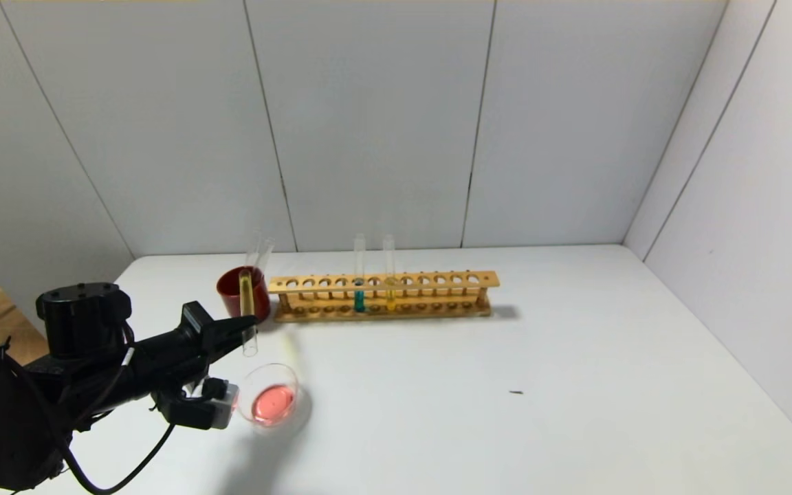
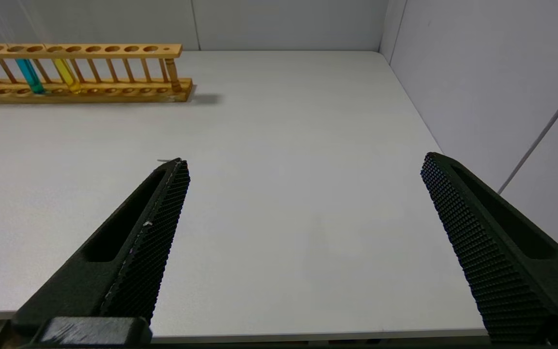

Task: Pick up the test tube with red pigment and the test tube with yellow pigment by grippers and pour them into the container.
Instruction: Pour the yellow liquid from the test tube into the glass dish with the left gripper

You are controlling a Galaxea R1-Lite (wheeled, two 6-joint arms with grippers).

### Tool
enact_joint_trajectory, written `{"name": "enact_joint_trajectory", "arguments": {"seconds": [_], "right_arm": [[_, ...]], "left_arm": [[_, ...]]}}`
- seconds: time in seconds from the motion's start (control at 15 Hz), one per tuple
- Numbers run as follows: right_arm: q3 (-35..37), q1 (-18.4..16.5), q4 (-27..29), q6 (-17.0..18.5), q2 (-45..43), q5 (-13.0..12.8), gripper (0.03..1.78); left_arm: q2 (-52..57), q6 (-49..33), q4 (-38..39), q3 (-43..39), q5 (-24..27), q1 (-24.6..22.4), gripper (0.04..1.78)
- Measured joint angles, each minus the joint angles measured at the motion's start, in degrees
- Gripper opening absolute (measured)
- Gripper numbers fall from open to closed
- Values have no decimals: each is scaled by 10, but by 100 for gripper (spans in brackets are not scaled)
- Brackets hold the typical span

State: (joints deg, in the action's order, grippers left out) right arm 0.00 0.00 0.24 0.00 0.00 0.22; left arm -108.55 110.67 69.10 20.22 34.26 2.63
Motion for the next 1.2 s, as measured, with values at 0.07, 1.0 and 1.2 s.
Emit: {"name": "enact_joint_trajectory", "arguments": {"seconds": [0.07,1.0,1.2], "right_arm": [[0,0,0,0,0,0,175],[0,0,0,0,0,0,175],[0,0,0,0,0,0,175]], "left_arm": [[-1,5,0,0,0,0,30],[-12,63,-1,-1,-9,0,30],[-12,68,-1,-1,-9,1,30]]}}
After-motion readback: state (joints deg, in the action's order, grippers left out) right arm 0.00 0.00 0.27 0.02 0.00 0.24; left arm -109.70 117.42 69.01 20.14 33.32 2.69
